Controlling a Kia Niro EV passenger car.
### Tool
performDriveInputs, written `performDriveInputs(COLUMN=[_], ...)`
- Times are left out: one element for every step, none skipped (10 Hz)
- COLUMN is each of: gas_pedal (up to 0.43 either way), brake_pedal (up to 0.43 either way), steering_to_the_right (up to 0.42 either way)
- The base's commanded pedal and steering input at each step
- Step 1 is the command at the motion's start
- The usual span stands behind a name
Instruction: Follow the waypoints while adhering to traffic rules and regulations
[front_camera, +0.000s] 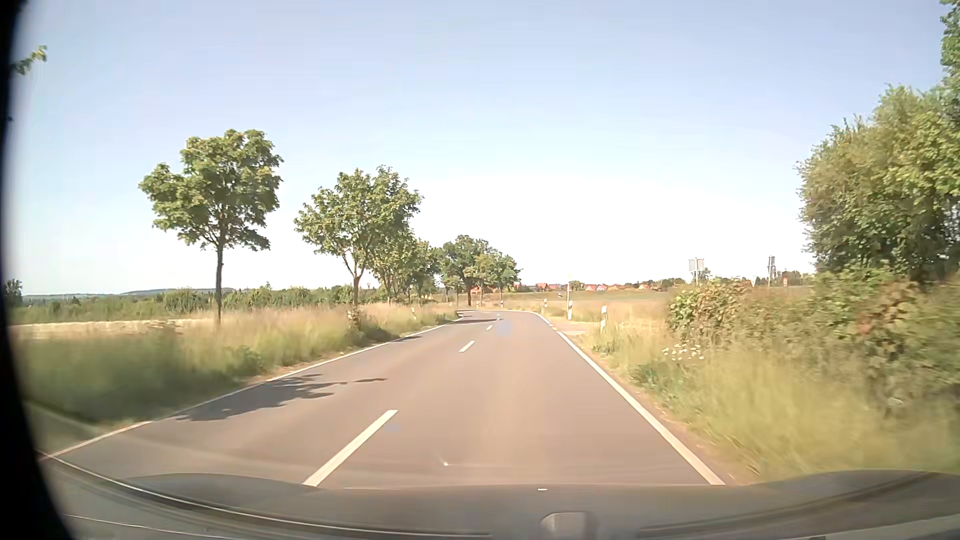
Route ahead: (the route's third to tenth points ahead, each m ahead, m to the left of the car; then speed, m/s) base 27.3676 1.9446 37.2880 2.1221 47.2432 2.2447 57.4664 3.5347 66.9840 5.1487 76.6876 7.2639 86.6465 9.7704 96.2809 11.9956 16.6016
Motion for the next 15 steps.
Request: performDriveInputs(gas_pedal=[0.138, 0.098, 0.047, 0.000, 0.000, 0.000, 0.000, 0.000, 0.047, 0.059, 0.067, 0.079, 0.079, 0.079, 0.087], brake_pedal=[0.006, 0.006, 0.006, 0.006, 0.006, 0.006, 0.006, 0.006, 0.006, 0.006, 0.006, 0.006, 0.006, 0.006, 0.006], steering_to_the_right=[0.000, 0.003, 0.003, 0.004, 0.004, 0.004, 0.004, 0.004, 0.004, 0.004, 0.004, 0.004, 0.004, 0.004, 0.004])
